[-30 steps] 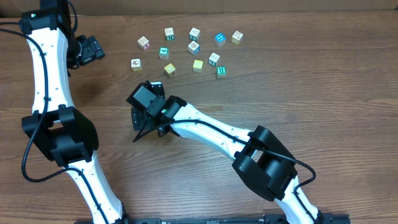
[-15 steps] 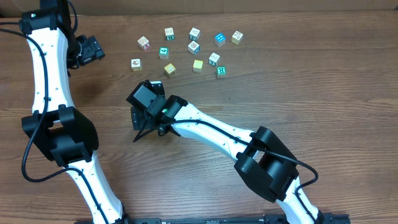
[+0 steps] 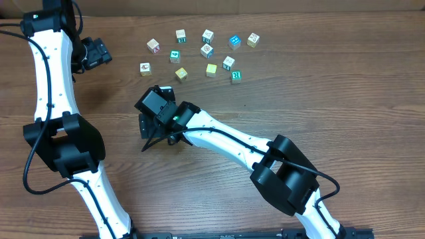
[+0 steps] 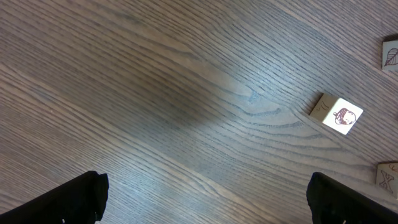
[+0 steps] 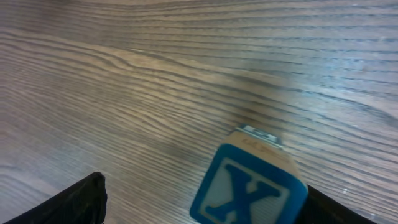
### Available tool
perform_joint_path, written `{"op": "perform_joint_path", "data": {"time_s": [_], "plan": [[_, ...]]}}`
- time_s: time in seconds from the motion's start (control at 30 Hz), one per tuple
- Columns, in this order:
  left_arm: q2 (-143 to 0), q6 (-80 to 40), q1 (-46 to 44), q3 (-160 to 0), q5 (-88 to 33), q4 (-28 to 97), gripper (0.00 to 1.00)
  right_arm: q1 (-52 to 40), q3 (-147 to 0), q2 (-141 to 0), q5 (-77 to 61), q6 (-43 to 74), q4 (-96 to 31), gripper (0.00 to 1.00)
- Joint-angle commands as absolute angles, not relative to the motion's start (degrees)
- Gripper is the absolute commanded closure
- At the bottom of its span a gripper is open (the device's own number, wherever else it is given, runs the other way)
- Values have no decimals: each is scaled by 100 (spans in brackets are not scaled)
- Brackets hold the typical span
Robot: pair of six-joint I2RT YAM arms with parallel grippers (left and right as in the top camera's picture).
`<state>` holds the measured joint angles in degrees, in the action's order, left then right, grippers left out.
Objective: Form a tower
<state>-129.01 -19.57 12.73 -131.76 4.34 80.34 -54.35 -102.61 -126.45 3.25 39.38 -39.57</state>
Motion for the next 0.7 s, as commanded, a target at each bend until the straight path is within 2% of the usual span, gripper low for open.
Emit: {"op": "perform_joint_path", "data": {"time_s": [0.0,0.67], "plan": [[-12866,-2016,1221,-13246,447,8034,0,-5391,-10326,-12315,196,3874,-3909,14],[-12866,-2016,1221,-13246,445,8034,0,-5369,-10326,-12315,790,3546,-3861,13]]}}
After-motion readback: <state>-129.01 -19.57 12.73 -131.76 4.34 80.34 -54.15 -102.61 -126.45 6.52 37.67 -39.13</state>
